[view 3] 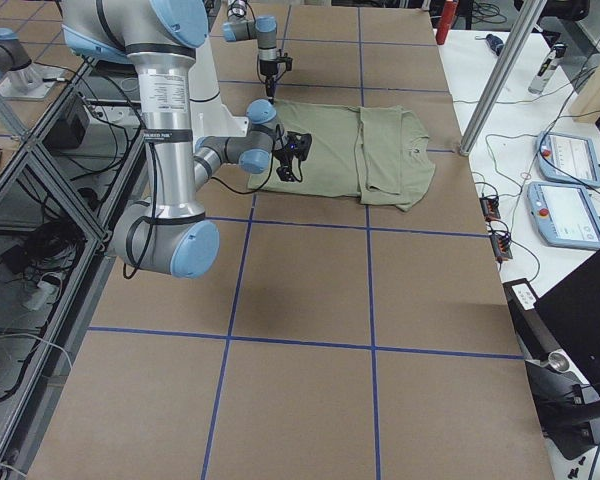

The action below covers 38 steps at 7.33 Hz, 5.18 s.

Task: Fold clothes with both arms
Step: 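Lower the left gripper onto the hem corner nearest it and grasp, then lower the right gripper onto the other hem corner and grasp, then lift both hem corners and carry them toward the collar with both grippers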

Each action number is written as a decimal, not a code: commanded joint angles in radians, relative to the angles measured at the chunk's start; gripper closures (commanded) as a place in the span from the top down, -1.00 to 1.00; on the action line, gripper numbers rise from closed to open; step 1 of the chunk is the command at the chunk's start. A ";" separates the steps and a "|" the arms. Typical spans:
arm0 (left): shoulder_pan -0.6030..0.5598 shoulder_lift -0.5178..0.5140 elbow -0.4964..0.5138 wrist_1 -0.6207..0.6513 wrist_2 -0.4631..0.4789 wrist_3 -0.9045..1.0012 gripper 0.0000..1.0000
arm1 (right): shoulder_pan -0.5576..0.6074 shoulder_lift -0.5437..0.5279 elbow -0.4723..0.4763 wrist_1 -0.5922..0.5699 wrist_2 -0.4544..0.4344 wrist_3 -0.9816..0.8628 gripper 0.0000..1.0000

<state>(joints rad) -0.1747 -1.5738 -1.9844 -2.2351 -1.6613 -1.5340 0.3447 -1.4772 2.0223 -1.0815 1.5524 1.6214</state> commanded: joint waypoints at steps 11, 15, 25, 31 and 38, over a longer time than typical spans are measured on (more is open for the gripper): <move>-0.006 -0.029 -0.056 -0.009 -0.008 -0.043 -1.00 | -0.357 -0.098 0.110 -0.226 -0.267 0.672 0.81; -0.008 -0.035 -0.065 -0.011 -0.008 -0.043 -1.00 | -0.368 -0.138 0.088 -0.150 -0.276 0.672 0.65; -0.009 -0.035 -0.074 -0.011 -0.008 -0.043 -1.00 | -0.388 -0.112 0.096 -0.163 -0.290 0.673 -0.93; -0.096 -0.031 -0.202 0.090 -0.177 -0.032 -1.00 | -0.339 -0.117 0.350 -0.456 -0.206 0.657 -1.00; -0.401 -0.300 -0.285 0.525 -0.425 0.229 -1.00 | -0.051 0.281 0.482 -0.963 0.044 0.329 -1.00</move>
<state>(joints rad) -0.4985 -1.8021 -2.3798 -1.7215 -2.0867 -1.4302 0.2085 -1.2979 2.6090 -2.0306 1.5927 2.0687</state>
